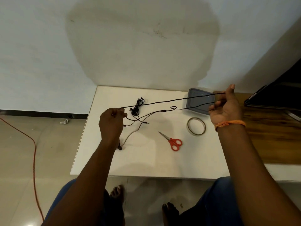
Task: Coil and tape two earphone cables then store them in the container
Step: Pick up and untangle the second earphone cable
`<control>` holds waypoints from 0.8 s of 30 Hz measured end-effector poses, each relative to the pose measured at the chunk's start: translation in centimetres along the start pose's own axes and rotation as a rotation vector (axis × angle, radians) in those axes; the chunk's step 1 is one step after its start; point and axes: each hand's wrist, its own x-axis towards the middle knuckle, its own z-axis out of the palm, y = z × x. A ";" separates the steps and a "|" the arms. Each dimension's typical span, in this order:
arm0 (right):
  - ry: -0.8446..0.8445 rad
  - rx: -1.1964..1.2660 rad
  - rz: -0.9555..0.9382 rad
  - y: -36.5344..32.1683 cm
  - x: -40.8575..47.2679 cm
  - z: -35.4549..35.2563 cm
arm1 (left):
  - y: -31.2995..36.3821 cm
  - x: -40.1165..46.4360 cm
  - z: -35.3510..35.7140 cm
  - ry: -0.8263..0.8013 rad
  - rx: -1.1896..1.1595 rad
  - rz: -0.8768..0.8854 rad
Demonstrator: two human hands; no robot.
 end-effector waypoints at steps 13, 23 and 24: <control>-0.420 -0.953 -0.019 3.8 -4.0 1.1 | 0.8 -3.0 2.5 -0.230 -0.004 0.206; -0.266 -0.516 0.118 3.9 -3.1 1.3 | 1.3 -1.4 1.5 -0.431 -0.911 -0.366; -0.254 -0.478 0.123 3.9 -3.0 1.3 | 1.2 -1.2 1.4 -0.412 -0.955 -0.415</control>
